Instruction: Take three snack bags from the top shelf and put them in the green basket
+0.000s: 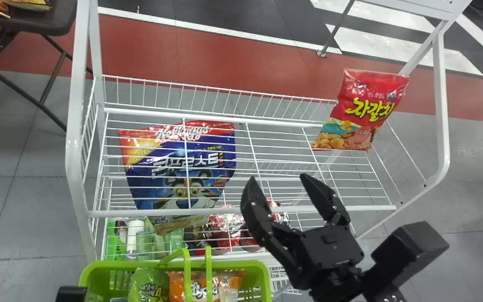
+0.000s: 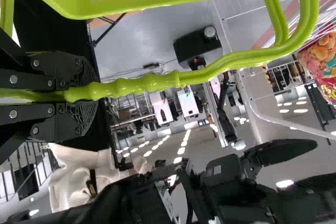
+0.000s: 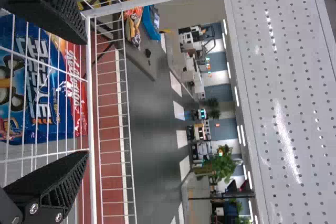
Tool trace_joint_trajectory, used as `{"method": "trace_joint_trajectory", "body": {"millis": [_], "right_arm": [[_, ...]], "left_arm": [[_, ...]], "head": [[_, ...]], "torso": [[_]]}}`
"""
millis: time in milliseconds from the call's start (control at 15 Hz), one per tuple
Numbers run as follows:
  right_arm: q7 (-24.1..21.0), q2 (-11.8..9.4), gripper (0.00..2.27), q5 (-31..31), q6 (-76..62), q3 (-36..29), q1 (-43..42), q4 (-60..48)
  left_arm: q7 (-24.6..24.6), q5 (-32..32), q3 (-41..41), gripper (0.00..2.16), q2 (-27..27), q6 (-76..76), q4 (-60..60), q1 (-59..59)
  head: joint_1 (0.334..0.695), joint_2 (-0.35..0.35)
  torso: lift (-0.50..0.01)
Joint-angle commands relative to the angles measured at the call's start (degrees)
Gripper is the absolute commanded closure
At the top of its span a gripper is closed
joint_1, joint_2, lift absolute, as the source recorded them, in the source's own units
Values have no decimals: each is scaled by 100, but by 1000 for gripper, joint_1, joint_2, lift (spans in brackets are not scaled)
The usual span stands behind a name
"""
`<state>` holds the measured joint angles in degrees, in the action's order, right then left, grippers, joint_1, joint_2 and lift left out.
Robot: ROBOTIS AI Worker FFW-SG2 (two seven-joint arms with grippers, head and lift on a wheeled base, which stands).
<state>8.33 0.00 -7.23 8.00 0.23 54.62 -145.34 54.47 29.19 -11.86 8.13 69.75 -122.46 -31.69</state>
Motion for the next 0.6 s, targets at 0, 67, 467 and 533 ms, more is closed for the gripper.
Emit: {"method": "trace_joint_trajectory", "body": {"millis": [0,67,467,533], "right_arm": [[29,5,63,20,40,30,-4,24],[37,5,63,20,40,12,-4,15],[90,-26,63,11,23,-75,-13,15],[90,-26,63,11,23,-75,-22,15]], "left_arm": [[11,-54,17,1362,13,0,-85,-66],[11,-63,25,1362,13,0,-93,-66],[-33,-80,8,1362,4,18,-93,-30],[-33,-80,8,1362,4,18,-93,-30]], "head": [[695,-350],[695,-350],[695,-350],[695,-350]], "torso": [[-44],[-44],[-44],[-44]]}}
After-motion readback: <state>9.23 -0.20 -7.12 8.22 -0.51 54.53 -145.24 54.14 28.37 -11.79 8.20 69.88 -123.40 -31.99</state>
